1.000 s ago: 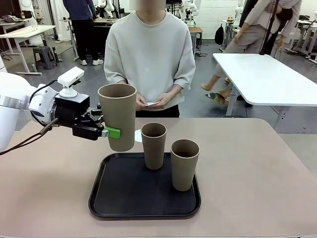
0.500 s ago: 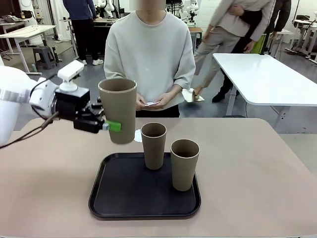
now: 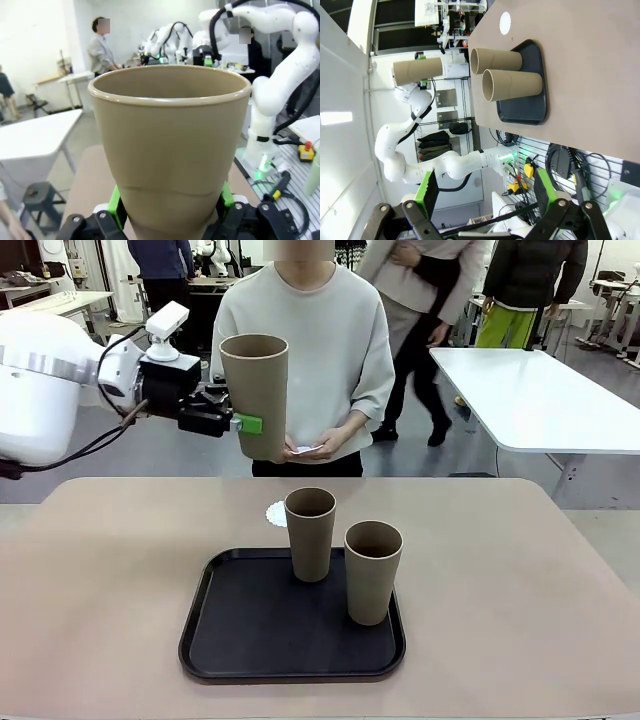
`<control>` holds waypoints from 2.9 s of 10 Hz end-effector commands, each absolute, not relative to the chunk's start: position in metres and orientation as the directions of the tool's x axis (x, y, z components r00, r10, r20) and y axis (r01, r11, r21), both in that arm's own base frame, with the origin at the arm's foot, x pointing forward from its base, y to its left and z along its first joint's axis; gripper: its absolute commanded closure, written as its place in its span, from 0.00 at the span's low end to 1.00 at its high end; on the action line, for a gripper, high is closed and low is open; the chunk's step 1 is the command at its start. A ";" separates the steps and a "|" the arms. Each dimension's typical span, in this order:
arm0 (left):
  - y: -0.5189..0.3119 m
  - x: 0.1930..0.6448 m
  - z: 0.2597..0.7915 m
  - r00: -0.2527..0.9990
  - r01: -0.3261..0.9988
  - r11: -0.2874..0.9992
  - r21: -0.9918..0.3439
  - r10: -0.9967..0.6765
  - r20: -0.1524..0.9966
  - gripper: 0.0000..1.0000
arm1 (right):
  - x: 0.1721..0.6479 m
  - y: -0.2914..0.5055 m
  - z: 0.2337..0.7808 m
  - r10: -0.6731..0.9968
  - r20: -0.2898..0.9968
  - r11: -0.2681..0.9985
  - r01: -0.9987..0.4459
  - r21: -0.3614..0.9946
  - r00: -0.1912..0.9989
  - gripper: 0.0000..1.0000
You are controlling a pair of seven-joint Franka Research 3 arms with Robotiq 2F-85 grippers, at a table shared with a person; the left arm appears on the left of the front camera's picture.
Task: Place coasters on the table and set cups on them.
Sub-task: Pick up one Reusable plastic cup and place it on a coaster set by the human.
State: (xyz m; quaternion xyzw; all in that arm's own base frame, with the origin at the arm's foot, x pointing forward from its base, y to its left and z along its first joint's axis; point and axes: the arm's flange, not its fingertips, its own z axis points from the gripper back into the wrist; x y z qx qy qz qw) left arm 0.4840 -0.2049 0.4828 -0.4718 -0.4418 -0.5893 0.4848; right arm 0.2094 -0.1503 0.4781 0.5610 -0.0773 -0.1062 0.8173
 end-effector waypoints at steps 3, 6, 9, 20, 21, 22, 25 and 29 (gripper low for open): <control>-0.191 0.530 0.472 0.001 0.997 -0.076 -0.014 -0.157 0.988 0.16 | 0.210 -0.151 0.478 -0.259 0.018 0.334 0.072 0.940 0.966 0.00; -0.186 0.528 0.461 -0.016 0.997 -0.082 0.003 -0.154 0.988 0.16 | 0.210 -0.151 0.478 -0.259 0.018 0.334 0.072 0.940 0.966 0.00; -0.186 0.528 0.461 -0.016 0.997 -0.082 0.003 -0.154 0.988 0.16 | 0.210 -0.151 0.478 -0.259 0.018 0.334 0.072 0.940 0.966 0.00; -0.198 0.628 0.404 0.112 0.987 -0.104 -0.125 -0.123 0.986 0.16 | 0.210 -0.151 0.478 -0.259 0.018 0.334 0.072 0.940 0.966 0.00; -0.198 0.636 0.393 0.110 0.989 -0.086 -0.121 -0.126 0.986 0.16 | 0.210 -0.151 0.478 -0.259 0.018 0.334 0.072 0.940 0.966 0.00; -0.196 0.646 0.383 0.102 0.992 -0.061 -0.110 -0.122 0.987 0.16 | 0.210 -0.151 0.478 -0.259 0.018 0.334 0.072 0.940 0.966 0.00; -0.202 0.659 0.351 0.105 0.992 -0.053 -0.112 -0.122 0.987 0.16 | 0.210 -0.151 0.478 -0.259 0.018 0.334 0.072 0.940 0.966 0.00; -0.215 0.649 0.318 0.055 0.994 -0.082 -0.068 -0.151 0.987 0.16 | 0.210 -0.151 0.478 -0.259 0.018 0.334 0.072 0.940 0.966 0.00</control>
